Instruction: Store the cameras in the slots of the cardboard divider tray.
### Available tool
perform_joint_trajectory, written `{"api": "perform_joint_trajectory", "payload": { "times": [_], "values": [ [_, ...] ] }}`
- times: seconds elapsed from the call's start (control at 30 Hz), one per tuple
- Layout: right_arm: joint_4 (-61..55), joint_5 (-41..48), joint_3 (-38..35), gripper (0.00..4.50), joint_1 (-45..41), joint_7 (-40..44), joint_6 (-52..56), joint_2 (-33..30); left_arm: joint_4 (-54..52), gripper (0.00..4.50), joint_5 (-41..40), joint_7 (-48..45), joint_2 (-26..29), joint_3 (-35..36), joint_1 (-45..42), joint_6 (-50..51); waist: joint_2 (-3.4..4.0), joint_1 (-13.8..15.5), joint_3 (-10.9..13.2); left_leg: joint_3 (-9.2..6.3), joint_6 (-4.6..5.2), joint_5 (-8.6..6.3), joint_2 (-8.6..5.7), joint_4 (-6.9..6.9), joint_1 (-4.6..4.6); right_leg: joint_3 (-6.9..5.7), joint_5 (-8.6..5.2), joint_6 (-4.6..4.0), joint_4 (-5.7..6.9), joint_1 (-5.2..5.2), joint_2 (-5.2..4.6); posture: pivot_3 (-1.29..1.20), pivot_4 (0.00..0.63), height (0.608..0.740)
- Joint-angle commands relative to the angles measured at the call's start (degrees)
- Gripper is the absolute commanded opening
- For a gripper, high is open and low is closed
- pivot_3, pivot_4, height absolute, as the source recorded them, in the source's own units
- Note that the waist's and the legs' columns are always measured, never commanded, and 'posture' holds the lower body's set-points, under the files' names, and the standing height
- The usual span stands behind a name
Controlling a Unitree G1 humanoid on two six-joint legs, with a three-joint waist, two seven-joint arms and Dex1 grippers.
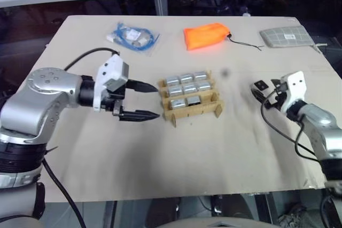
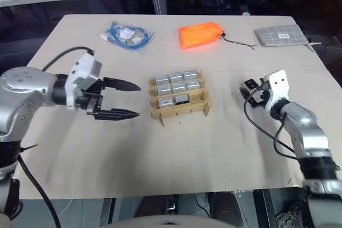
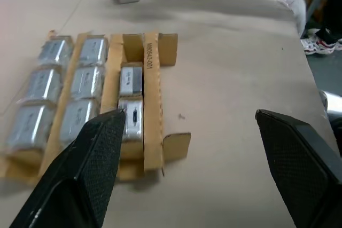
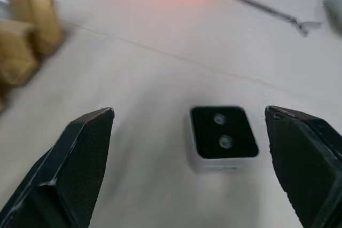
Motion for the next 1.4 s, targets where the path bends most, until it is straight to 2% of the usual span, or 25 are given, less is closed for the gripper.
{"api": "perform_joint_trajectory", "payload": {
  "times": [0.03, 0.13, 0.3, 0.4, 0.43, 0.47, 0.53, 0.73, 0.87, 1.0, 1.2, 1.4],
  "values": [
    [8.9, -4.2, -0.1, 4.5, -4.3, 2.3, -5.4, 0.2, -3.0, 4.02, -2.6, 1.4, 1.1, 3.3, -1.0, 1.7, 0.02, 0.0, 0.0, 0.0, -0.01, 0.0, 0.0, -0.01, 0.01, 0.0, 0.0, 0.0, 0.0, 0.0, 0.01, 0.0, 0.15, 0.74],
    [16.4, -6.5, 0.1, 4.5, -7.7, 4.1, -7.7, 1.0, -5.3, 4.02, -7.9, 3.0, 0.5, 6.4, -1.3, 5.7, 0.02, -0.2, 0.1, 0.01, -0.01, 0.01, 0.01, -0.03, -0.02, 0.0, 0.0, 0.0, -0.01, -0.02, 0.01, 0.0, 0.15, 0.74],
    [23.4, -6.1, -1.6, 4.5, -11.2, 7.0, -8.8, 2.6, -7.0, 4.02, -10.4, 5.5, 0.5, 8.2, -0.3, 7.1, 0.04, -1.2, 0.1, 0.0, -0.03, 0.02, 0.02, -0.04, 0.02, 0.02, 0.01, 0.0, 0.02, 0.0, 0.0, 0.0, 0.15, 0.74],
    [23.1, -5.6, -2.5, 3.65, -11.1, 8.7, -9.7, 3.1, -7.2, 4.07, -11.1, 6.1, 0.7, 9.1, 0.8, 7.2, 0.04, -1.3, 0.1, 0.01, -0.03, 0.02, 0.01, -0.04, 0.03, 0.02, 0.01, 0.0, 0.04, 0.0, -0.01, 0.0, 0.15, 0.74],
    [22.8, -5.7, -2.7, 3.21, -10.8, 9.0, -10.0, 3.2, -7.1, 4.07, -11.1, 6.1, 0.8, 9.2, 1.2, 7.1, 0.05, -1.3, 0.2, 0.01, -0.03, 0.02, 0.02, -0.04, 0.03, 0.03, 0.01, 0.0, 0.03, 0.0, -0.01, 0.0, 0.15, 0.74],
    [22.5, -5.8, -2.8, 2.55, -10.5, 9.2, -10.2, 3.2, -6.9, 4.07, -11.1, 6.1, 0.8, 9.3, 1.5, 6.9, 0.05, -1.3, 0.2, 0.01, -0.03, 0.02, 0.02, -0.04, 0.02, 0.03, 0.01, 0.0, 0.03, 0.0, -0.01, 0.0, 0.15, 0.74],
    [21.8, -5.8, -3.2, 1.89, -10.0, 9.3, -10.5, 3.3, -6.8, 4.07, -11.0, 6.0, 0.7, 8.8, 1.9, 6.4, 0.05, -1.3, 0.2, 0.02, -0.03, 0.02, 0.01, -0.04, 0.02, 0.03, 0.01, 0.0, 0.03, 0.0, -0.01, 0.0, 0.15, 0.74],
    [16.0, -5.8, -4.8, 1.88, -7.1, 7.8, -14.6, 4.1, -5.6, 4.07, -10.8, 8.1, -4.0, 4.4, 1.3, 6.4, 0.13, -1.2, 0.2, 0.03, -0.04, 0.02, 0.01, -0.04, 0.02, 0.02, 0.01, 0.0, 0.03, 0.0, -0.02, 0.0, 0.15, 0.74],
    [3.0, -8.8, -2.7, 1.88, -2.3, 7.7, -19.7, 3.9, -2.8, 4.07, -12.4, 19.2, -15.9, 2.4, -0.8, 9.9, 0.17, -1.1, 0.2, 0.02, -0.04, 0.02, 0.0, 0.0, 0.01, 0.02, 0.01, 0.01, 0.08, 0.0, -0.04, 0.0, 0.15, 0.74],
    [-13.6, -11.7, 1.2, 1.88, 2.4, 10.0, -22.7, 3.2, 2.4, 4.07, -15.0, 27.5, -24.8, 2.6, -1.8, 15.9, 0.18, -1.4, 0.2, 0.02, -0.04, 0.02, 0.02, 0.02, 0.03, 0.07, 0.01, 0.01, 0.13, -0.01, -0.04, 0.0, 0.15, 0.74],
    [-26.4, -21.2, 8.6, 1.88, 2.8, 12.7, -32.5, 1.0, 7.3, 4.07, -19.4, 32.0, -33.3, 3.0, -4.2, 20.8, 0.18, -1.2, 0.2, 0.02, -0.05, 0.03, -0.01, 0.06, 0.06, 0.06, 0.01, 0.02, 0.17, -0.01, -0.05, 0.0, 0.15, 0.74],
    [-28.4, -27.2, 13.4, 1.88, -0.4, 12.4, -38.0, 1.5, 6.8, 4.07, -21.8, 33.3, -37.0, 1.8, -5.1, 23.7, 0.17, -1.2, 0.2, -0.01, -0.06, 0.03, -0.04, 0.1, 0.05, 0.03, 0.02, 0.01, 0.18, 0.01, -0.08, 0.0, 0.15, 0.74]
  ]
}}
